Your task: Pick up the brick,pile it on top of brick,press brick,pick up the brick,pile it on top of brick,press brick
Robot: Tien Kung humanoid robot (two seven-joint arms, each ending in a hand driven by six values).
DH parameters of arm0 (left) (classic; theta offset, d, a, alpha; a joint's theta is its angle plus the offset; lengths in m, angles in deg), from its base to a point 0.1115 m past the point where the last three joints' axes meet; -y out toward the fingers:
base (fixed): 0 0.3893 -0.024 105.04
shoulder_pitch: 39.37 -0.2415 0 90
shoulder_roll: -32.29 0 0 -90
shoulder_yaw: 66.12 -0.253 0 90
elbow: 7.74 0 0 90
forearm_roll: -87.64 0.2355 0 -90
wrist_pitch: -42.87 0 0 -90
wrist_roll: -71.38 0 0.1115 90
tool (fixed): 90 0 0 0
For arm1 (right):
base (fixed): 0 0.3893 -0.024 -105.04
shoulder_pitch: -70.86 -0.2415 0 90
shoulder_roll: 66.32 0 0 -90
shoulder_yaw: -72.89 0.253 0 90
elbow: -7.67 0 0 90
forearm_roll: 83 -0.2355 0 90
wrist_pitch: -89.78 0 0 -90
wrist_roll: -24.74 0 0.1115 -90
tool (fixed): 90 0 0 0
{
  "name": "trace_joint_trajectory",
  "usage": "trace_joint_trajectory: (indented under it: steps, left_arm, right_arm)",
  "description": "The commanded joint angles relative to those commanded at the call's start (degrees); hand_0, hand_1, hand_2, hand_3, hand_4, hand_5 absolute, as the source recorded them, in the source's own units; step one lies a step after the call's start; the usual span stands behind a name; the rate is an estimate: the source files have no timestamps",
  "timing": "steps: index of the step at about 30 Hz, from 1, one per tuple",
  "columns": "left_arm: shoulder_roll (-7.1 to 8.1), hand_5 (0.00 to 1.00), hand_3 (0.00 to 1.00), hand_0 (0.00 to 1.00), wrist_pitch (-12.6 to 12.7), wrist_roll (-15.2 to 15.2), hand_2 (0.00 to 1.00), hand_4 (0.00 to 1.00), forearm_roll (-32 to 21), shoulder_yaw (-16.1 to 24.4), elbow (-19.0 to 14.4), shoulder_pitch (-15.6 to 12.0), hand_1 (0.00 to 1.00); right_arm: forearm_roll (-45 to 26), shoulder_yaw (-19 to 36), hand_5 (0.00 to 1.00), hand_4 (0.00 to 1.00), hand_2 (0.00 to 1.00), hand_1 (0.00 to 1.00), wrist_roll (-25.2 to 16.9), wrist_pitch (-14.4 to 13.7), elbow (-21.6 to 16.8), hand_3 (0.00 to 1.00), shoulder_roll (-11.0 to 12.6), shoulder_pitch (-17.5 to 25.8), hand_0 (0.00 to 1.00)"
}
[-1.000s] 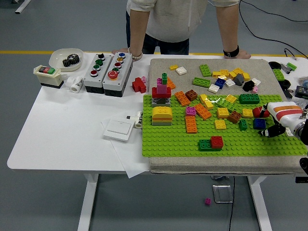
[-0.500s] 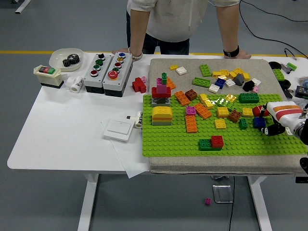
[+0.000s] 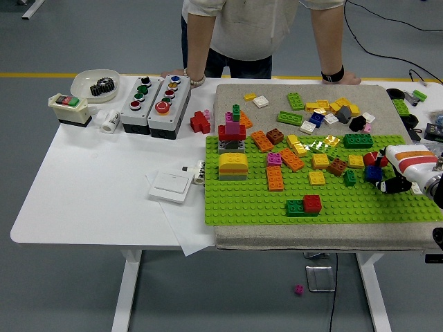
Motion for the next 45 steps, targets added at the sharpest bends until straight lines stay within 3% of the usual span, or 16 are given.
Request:
trace_joint_trajectory:
  steps: [11,20,26,32,40,45]
  left_arm:
    - [0.04,0.666,0.586,0.763,0.0,-0.2,0.718,0.642,-0.4,-0.2,0.0,0.1,0.723]
    - [0.23,0.664,0.587,0.765,0.1,-0.4,0.718,0.640,-1.1,-0.5,0.2,-0.3,0.722]
    - [0.42,0.662,0.587,0.764,0.0,-0.4,0.718,0.640,-0.9,-0.5,0.2,-0.5,0.722]
    - [0.56,0.664,0.587,0.762,0.0,-0.6,0.718,0.640,-1.4,-0.7,0.3,-0.7,0.721]
    - [0.75,0.663,0.587,0.762,0.0,-0.5,0.719,0.641,-1.3,-0.6,0.3,-0.7,0.723]
    - [0.87,0.662,0.587,0.761,-0.1,-0.4,0.723,0.641,-0.9,-0.5,0.4,-0.9,0.722]
  right_arm:
    - [0.6,0.5,0.226,0.656,0.105,0.018,0.2,-0.1,-3.9,0.462,1.5,0.4,0.097]
    - [0.5,-1.9,0.234,0.633,0.103,0.018,1.2,1.4,-12.3,0.461,4.2,-0.1,0.096]
    - [-2.4,-5.7,0.219,0.629,0.102,0.017,2.6,4.2,-18.8,0.460,6.5,-2.2,0.094]
    - [-11.2,-9.6,0.216,0.639,0.101,0.017,5.9,9.8,-24.8,0.461,8.6,-4.6,0.093]
    - [-23.1,-13.0,0.222,0.686,0.100,0.016,11.9,14.7,-29.0,0.466,8.9,-7.7,0.095]
    - [-24.9,-14.2,0.225,0.684,0.099,0.015,14.5,15.2,-30.4,0.463,7.6,-9.2,0.095]
